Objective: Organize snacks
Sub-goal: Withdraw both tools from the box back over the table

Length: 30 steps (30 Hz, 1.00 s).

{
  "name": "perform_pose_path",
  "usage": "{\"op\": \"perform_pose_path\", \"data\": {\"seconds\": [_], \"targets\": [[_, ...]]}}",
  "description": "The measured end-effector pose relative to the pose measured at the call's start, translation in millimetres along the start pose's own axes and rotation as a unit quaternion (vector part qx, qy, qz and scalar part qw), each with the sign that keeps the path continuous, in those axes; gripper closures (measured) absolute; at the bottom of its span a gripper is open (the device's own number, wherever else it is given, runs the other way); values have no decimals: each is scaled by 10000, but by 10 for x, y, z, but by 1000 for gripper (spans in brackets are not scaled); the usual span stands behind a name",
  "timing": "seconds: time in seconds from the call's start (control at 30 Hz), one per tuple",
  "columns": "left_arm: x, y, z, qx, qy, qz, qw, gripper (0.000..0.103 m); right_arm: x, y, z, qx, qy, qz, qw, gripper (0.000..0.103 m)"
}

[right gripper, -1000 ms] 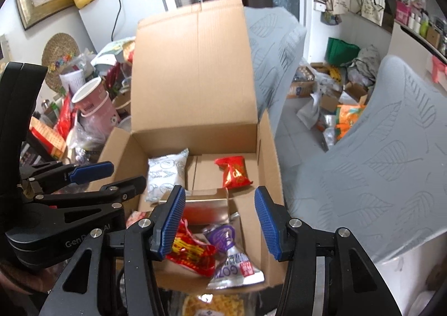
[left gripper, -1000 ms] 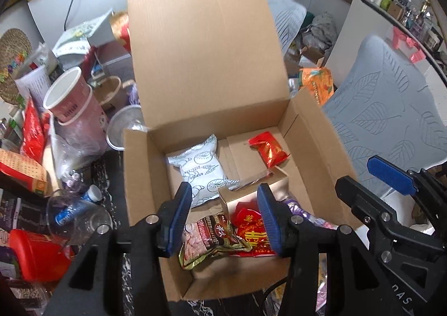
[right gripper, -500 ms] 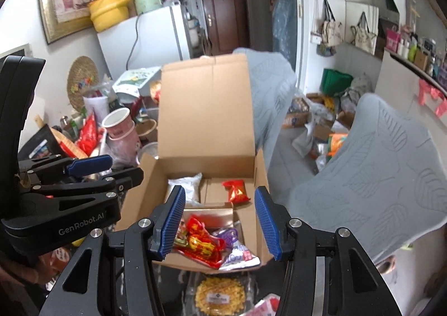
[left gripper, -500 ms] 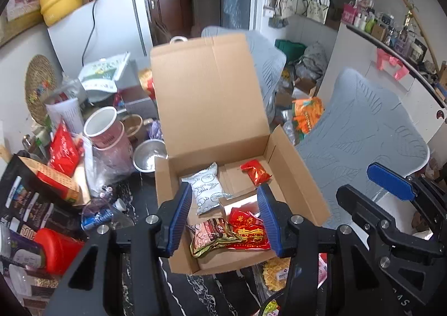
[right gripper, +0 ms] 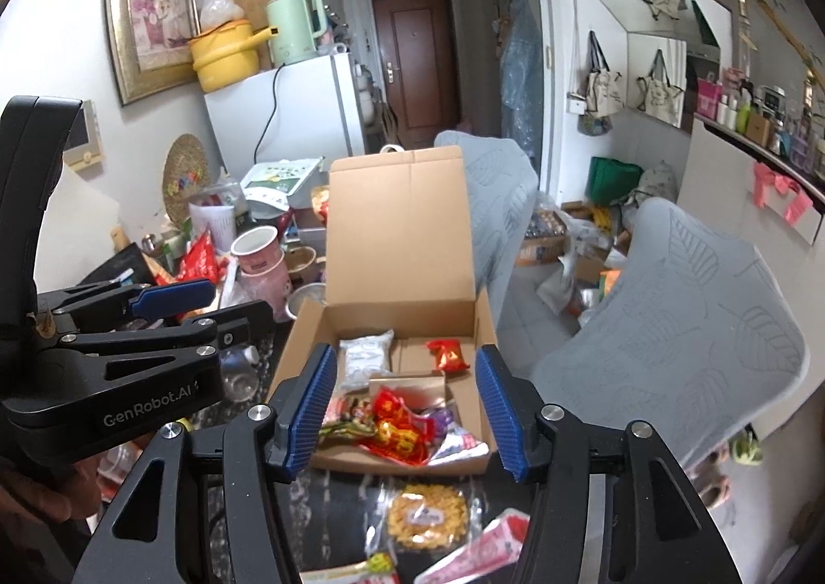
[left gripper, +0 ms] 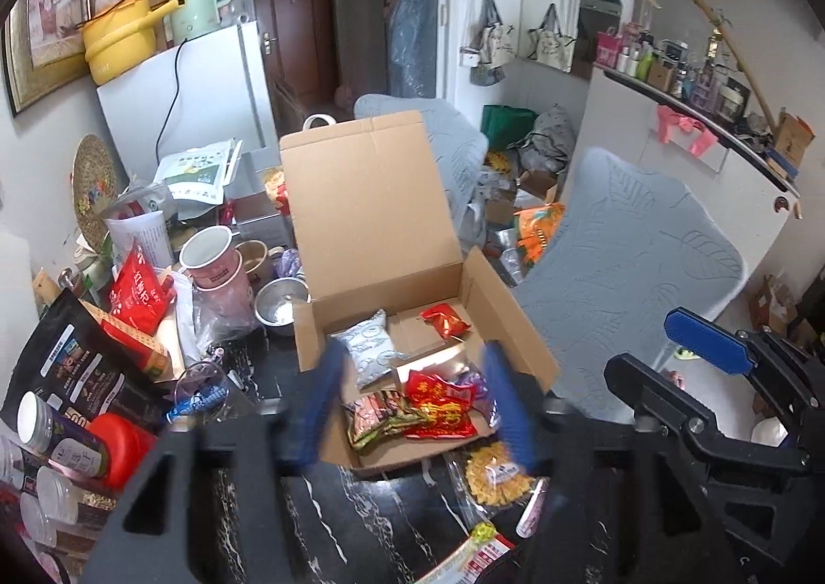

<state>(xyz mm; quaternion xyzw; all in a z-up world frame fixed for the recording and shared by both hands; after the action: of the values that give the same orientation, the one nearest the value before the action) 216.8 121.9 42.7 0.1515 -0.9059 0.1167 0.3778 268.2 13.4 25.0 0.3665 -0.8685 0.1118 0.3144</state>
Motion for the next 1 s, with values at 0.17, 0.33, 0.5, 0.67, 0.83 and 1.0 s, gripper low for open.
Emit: {"op": "perform_pose_path", "data": {"seconds": [0.17, 0.33, 0.5, 0.67, 0.83, 1.0], "targets": [[157, -47, 130, -57, -107, 37, 9999, 23, 219, -33, 123, -173, -36, 84, 9998, 43], [302, -108, 284, -142, -113, 138, 9997, 23, 394, -44, 271, -299, -2, 137, 9995, 43], [448, -173, 459, -249, -120, 327, 9991, 23, 550, -13, 447, -371, 39, 205, 9991, 43], [565, -253, 635, -472, -210, 286, 9983, 23, 662, 21, 641, -433, 85, 201, 9988, 43], [552, -309, 850, -532, -7, 416, 9977, 23, 739, 38, 885, -526, 202, 167, 9983, 43], [492, -345, 1049, -457, 288, 636, 9965, 23, 774, 23, 1095, -624, 355, 184, 9972, 43]]}}
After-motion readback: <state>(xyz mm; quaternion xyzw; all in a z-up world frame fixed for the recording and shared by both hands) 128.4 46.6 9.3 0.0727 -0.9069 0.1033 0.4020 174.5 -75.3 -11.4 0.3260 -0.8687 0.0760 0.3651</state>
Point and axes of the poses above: each gripper's, at about its wrist camera, not at the fingertips, and x roughly against the way its jaws point, y to its left, z to its underside, the point moved 3 cm from there along -x, roughly the way its jaws point, and after that the axes turned 7 degrees about z, right-handed, at the moved point
